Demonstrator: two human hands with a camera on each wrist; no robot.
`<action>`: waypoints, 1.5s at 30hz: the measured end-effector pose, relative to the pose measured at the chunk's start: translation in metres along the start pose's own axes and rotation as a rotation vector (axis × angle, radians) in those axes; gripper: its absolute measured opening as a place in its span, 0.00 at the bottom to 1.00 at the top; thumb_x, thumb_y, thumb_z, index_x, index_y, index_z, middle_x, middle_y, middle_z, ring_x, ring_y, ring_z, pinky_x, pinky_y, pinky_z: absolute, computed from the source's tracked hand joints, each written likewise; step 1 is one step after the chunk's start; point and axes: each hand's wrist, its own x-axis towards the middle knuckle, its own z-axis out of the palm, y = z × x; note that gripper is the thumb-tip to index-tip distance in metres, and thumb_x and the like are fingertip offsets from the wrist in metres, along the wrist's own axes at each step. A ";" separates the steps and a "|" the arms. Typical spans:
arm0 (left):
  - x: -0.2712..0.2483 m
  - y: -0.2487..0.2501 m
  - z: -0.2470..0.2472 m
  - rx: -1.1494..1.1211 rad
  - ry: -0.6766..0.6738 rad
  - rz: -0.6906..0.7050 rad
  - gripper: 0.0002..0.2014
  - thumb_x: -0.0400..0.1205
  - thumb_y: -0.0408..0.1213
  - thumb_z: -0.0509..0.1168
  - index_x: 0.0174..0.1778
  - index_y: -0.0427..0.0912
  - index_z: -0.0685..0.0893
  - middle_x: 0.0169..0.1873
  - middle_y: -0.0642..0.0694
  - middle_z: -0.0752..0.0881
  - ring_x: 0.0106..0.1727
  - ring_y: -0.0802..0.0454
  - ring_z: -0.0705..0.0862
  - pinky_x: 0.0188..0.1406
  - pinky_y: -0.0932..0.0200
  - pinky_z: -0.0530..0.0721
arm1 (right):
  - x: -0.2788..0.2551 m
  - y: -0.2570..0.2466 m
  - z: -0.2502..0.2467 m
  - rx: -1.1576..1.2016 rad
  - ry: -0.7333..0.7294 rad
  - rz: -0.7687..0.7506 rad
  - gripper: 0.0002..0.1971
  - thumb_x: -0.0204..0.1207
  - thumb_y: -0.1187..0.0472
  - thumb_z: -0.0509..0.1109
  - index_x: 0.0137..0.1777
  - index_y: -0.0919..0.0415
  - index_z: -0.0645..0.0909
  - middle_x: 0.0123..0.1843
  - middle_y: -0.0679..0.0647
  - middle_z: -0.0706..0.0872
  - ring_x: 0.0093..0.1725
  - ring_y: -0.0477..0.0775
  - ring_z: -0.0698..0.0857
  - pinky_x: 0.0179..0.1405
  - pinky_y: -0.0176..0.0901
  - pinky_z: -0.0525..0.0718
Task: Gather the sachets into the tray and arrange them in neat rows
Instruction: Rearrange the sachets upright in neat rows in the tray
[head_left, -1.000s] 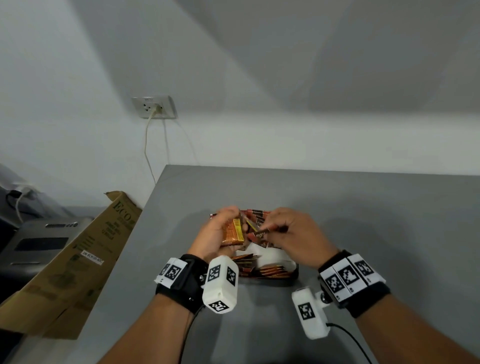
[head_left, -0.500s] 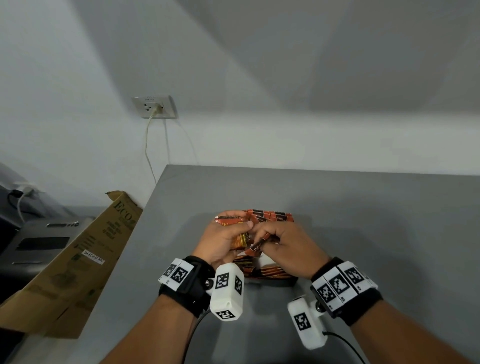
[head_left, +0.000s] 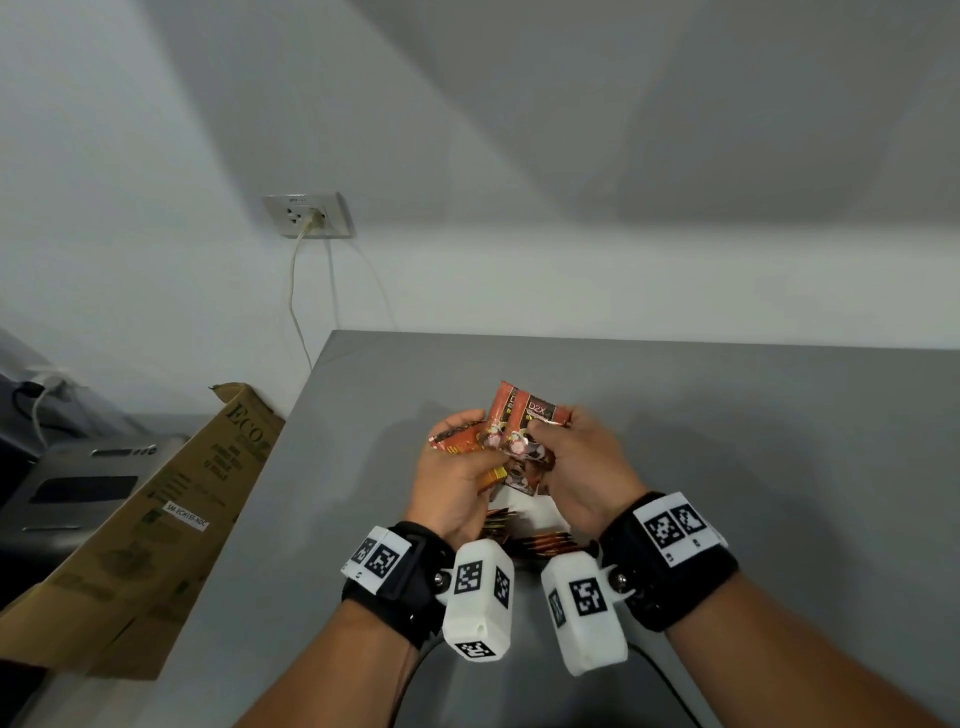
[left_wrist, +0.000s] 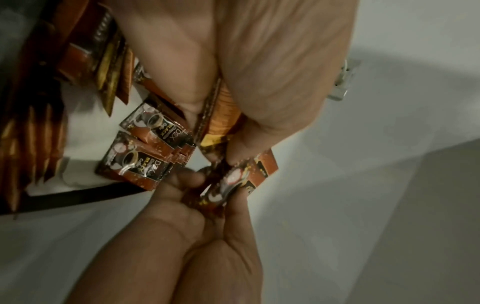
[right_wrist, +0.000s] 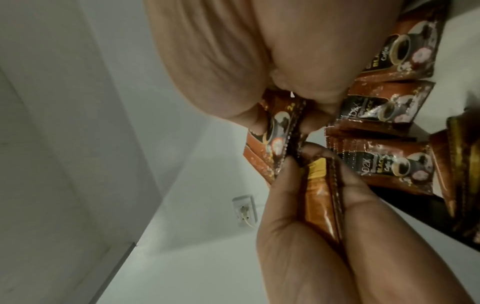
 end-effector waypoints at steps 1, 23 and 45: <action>-0.001 0.001 -0.001 0.003 -0.017 -0.030 0.24 0.69 0.11 0.66 0.58 0.36 0.80 0.47 0.28 0.86 0.32 0.40 0.87 0.23 0.55 0.84 | 0.000 -0.003 0.000 -0.014 0.010 -0.009 0.09 0.85 0.70 0.64 0.63 0.64 0.76 0.55 0.65 0.88 0.40 0.54 0.88 0.31 0.45 0.84; 0.010 0.015 -0.027 0.108 -0.093 -0.374 0.29 0.83 0.60 0.62 0.52 0.33 0.89 0.39 0.33 0.87 0.34 0.42 0.85 0.32 0.54 0.82 | -0.009 -0.023 -0.022 -0.752 -0.148 -0.535 0.08 0.82 0.63 0.71 0.46 0.49 0.78 0.39 0.47 0.86 0.39 0.48 0.85 0.44 0.52 0.86; 0.015 0.028 -0.018 0.231 -0.133 -0.131 0.13 0.80 0.22 0.56 0.56 0.35 0.81 0.42 0.32 0.88 0.36 0.38 0.87 0.32 0.48 0.88 | -0.010 -0.027 -0.025 -0.859 -0.320 -0.260 0.13 0.87 0.62 0.63 0.69 0.51 0.73 0.58 0.48 0.88 0.53 0.47 0.89 0.50 0.38 0.87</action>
